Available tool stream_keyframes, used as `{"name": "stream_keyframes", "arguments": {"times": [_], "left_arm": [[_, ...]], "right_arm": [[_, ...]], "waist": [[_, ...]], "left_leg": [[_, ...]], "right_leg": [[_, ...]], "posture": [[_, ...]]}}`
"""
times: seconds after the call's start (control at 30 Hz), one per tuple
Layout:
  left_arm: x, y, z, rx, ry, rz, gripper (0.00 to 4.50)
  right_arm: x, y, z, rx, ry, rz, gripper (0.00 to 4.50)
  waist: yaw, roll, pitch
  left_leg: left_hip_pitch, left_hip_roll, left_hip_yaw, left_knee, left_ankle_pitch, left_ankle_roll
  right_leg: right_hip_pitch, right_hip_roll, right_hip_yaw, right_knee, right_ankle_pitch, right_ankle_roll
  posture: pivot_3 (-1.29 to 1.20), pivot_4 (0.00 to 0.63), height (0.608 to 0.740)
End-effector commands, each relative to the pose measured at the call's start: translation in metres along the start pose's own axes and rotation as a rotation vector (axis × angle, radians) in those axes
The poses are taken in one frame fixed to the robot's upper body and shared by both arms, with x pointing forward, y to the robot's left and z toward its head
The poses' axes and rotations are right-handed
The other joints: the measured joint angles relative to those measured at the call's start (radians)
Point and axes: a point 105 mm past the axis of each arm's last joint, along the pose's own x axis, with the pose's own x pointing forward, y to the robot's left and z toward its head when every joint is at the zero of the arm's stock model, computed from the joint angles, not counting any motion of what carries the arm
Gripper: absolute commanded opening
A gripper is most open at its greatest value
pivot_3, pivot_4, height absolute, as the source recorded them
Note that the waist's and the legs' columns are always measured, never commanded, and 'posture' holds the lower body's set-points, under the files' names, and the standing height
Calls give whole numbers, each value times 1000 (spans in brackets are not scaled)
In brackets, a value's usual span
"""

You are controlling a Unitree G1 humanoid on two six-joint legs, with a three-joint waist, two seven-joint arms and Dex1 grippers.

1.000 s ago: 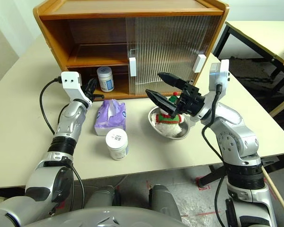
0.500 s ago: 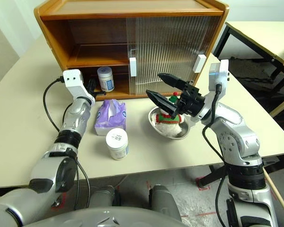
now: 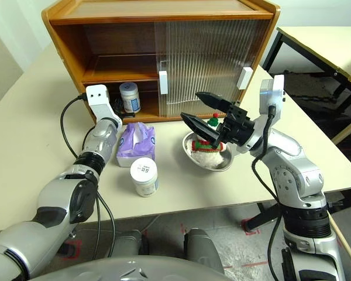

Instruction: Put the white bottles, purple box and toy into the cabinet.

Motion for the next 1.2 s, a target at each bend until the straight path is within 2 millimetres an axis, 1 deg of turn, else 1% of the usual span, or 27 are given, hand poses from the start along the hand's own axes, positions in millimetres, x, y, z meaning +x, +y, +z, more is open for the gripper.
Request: {"name": "stream_keyframes", "arguments": {"times": [0.03,0.43,0.77,1.03,1.2], "left_arm": [[2,-4,1,21,14,-19,41],[3,-17,-6,40,55,-88,41],[6,-33,2,63,54,-153,41],[6,-37,1,68,62,-165,41],[7,-31,6,33,32,-143,41]], "right_arm": [[-2,0,7,-21,-8,-6,4500],[-4,1,8,-25,-10,-16,4500],[-8,1,10,-39,-10,-42,4500],[-9,1,11,-46,-9,-52,4500],[-9,0,10,-43,-7,-49,4500]], "waist": [[-1,0,0],[-13,0,0],[-29,0,0],[-41,0,0],[-49,0,0]], "left_leg": [[0,0,0,0,0,0],[-1,0,0,0,0,0],[0,0,0,0,0,0],[0,0,0,0,0,0],[-1,1,0,0,0,0]], "right_leg": [[0,0,0,0,0,0],[0,0,0,0,0,-1],[0,0,0,0,-1,1],[0,0,0,0,-1,1],[0,0,0,0,-1,1]], "posture": [[-74,0,740],[-88,0,740],[-126,0,740],[-132,0,740],[-114,0,740]]}}
